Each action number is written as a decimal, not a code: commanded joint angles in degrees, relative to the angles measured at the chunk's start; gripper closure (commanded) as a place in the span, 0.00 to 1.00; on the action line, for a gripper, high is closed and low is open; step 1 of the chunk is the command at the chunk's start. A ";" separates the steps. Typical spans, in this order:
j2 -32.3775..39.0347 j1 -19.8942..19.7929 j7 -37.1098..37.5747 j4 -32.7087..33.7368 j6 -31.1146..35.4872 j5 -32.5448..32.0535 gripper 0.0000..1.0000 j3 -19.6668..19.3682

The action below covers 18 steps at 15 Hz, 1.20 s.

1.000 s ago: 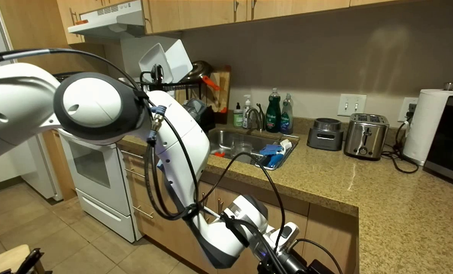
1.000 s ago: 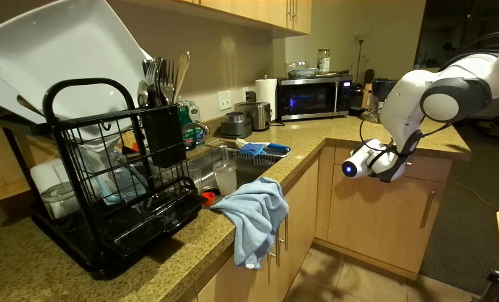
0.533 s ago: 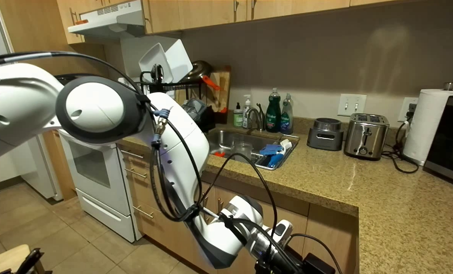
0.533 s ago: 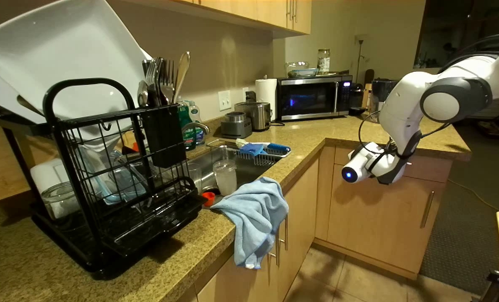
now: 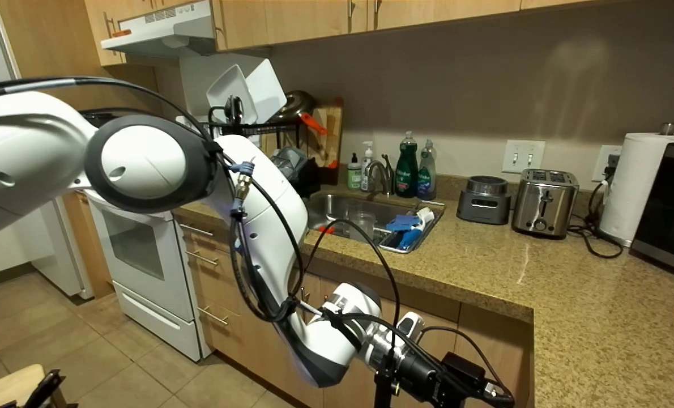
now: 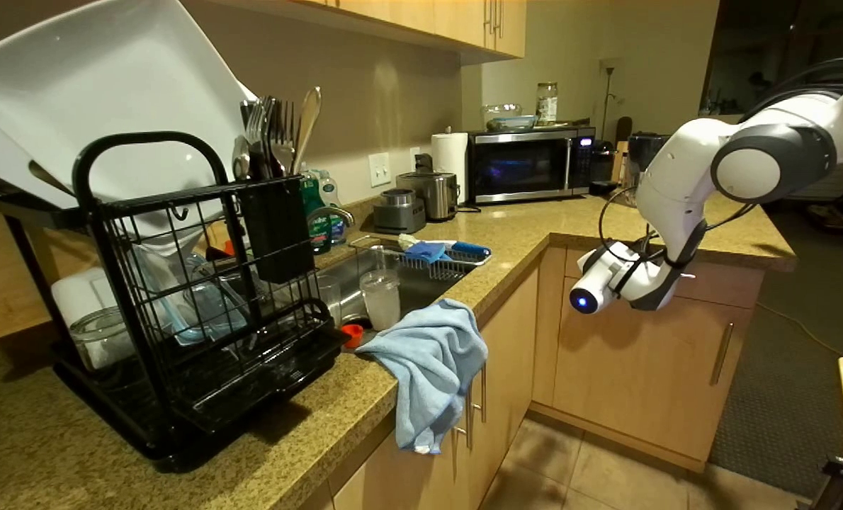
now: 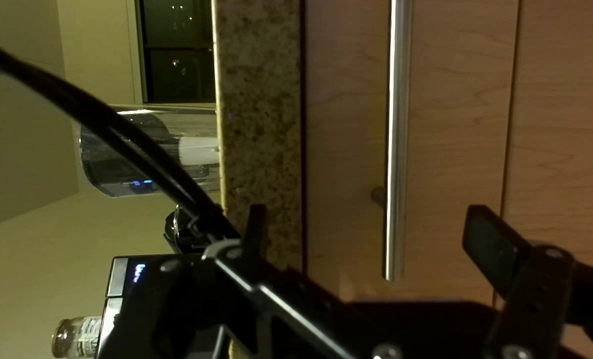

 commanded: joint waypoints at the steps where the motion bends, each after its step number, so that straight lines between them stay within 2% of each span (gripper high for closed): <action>1: -1.58 -1.36 2.22 -1.88 -2.57 -3.04 0.00 1.75; 18: 1.61 -3.42 2.47 -1.02 -7.37 -2.83 0.00 3.12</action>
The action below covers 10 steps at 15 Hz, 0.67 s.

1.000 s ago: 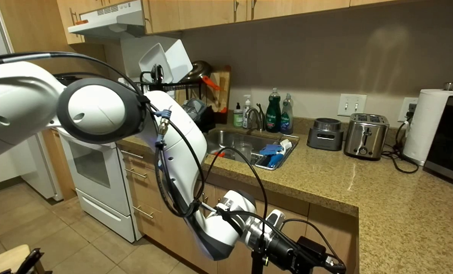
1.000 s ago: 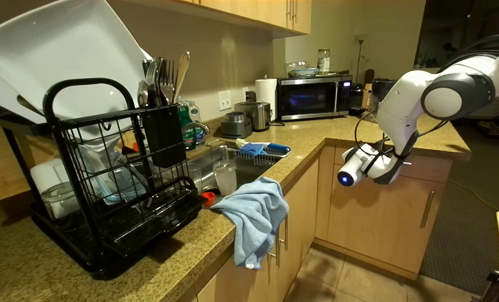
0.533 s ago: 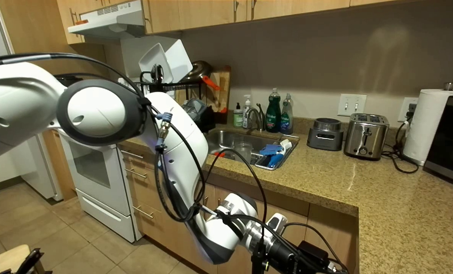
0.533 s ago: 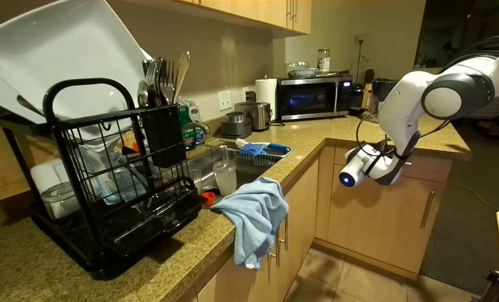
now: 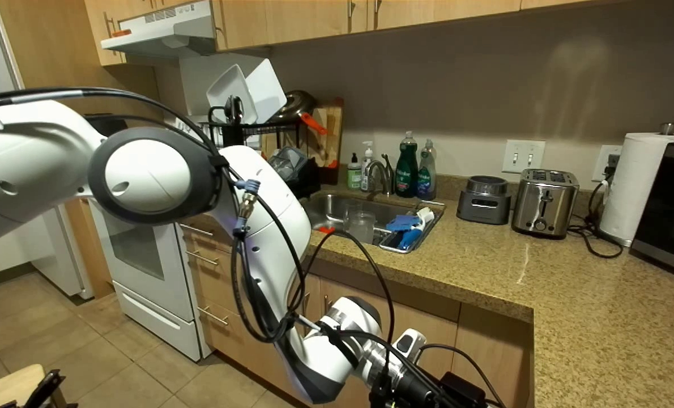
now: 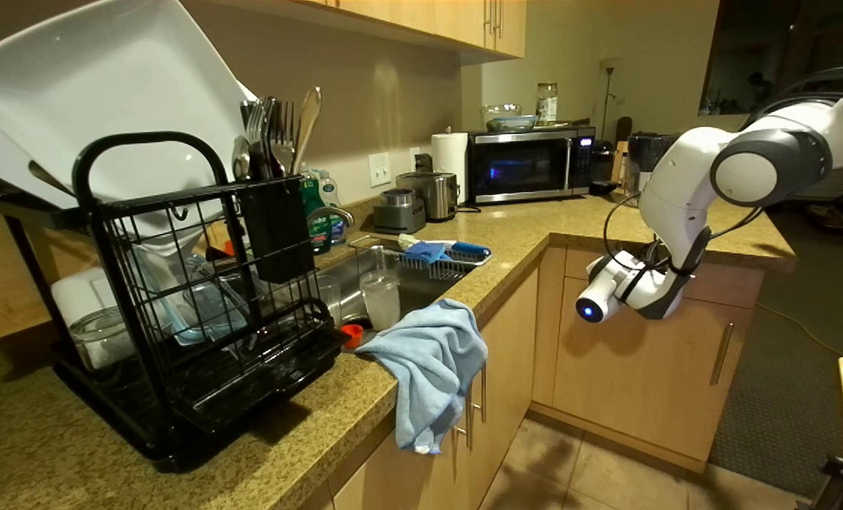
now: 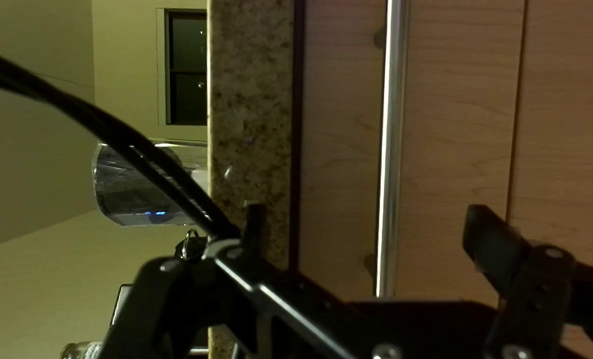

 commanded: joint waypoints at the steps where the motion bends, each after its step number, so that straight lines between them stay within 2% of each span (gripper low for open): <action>1: 0.18 -1.03 1.41 -0.46 -1.35 -2.19 0.00 0.96; 6: 1.84 -1.75 0.63 1.11 -0.75 -2.88 0.00 0.72; 10: 2.68 -2.67 -0.20 2.16 0.04 -5.77 0.00 0.51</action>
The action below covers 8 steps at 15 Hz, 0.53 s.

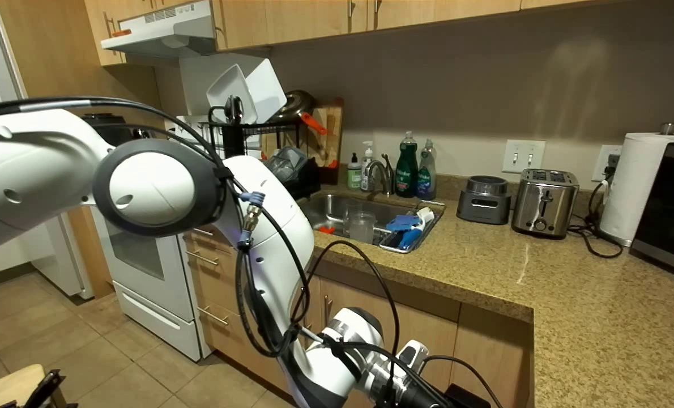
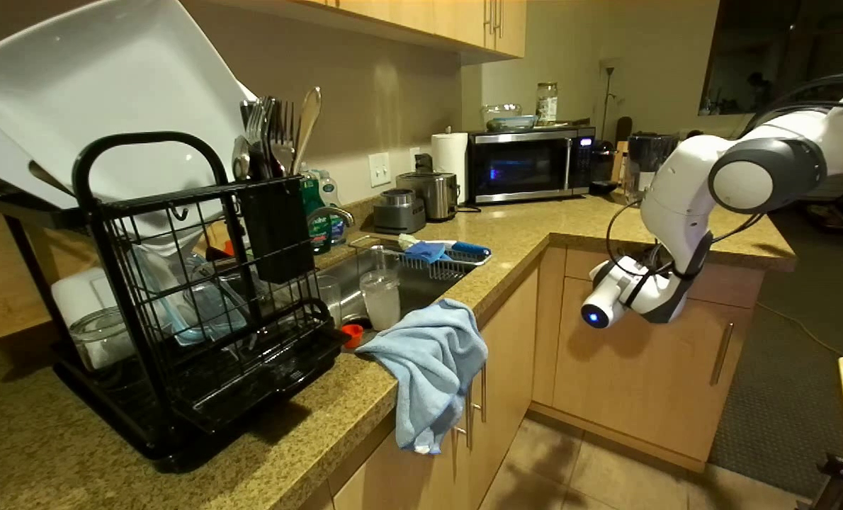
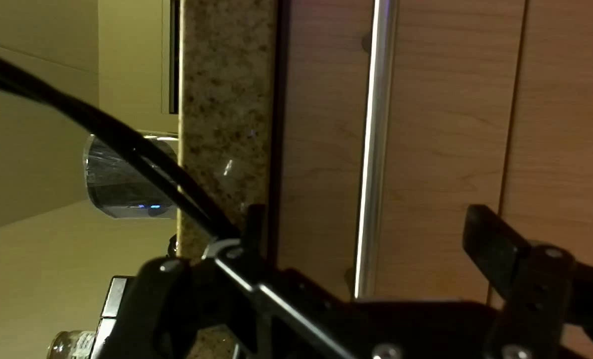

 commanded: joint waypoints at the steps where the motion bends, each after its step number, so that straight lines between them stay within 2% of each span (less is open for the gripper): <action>1: 0.77 -1.63 -0.44 1.24 0.28 -4.08 0.00 0.51; 8: 1.03 -2.30 -0.47 0.91 1.09 -7.96 0.00 1.73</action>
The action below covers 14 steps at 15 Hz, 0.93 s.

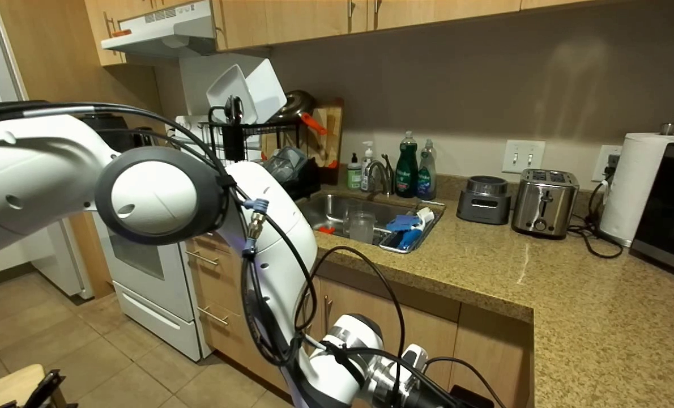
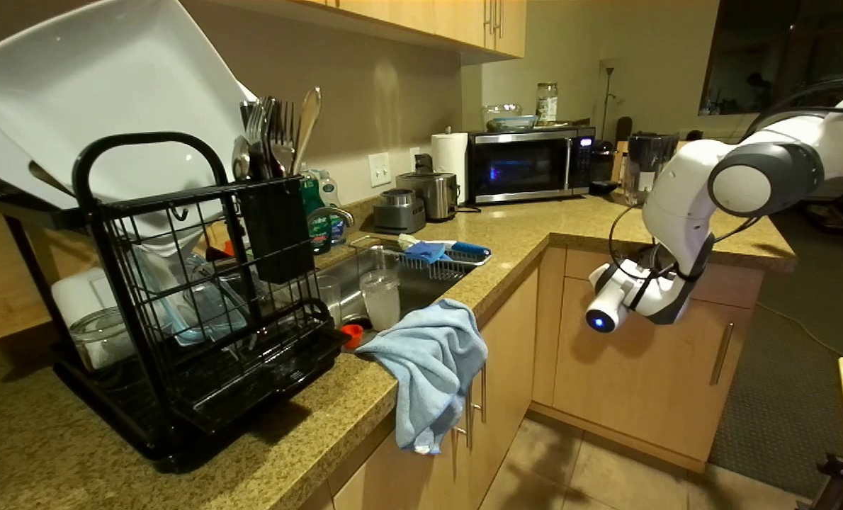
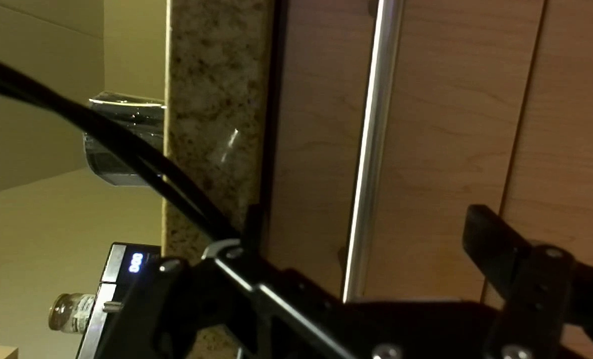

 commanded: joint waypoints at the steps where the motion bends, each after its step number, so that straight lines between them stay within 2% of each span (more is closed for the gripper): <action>1: -0.05 -1.14 -0.48 0.04 0.96 -3.16 0.00 1.27; 7: 0.70 -1.70 -1.18 0.48 1.67 -4.84 0.00 2.10; 14: 1.15 -3.47 -3.90 1.92 3.78 -3.96 0.00 2.87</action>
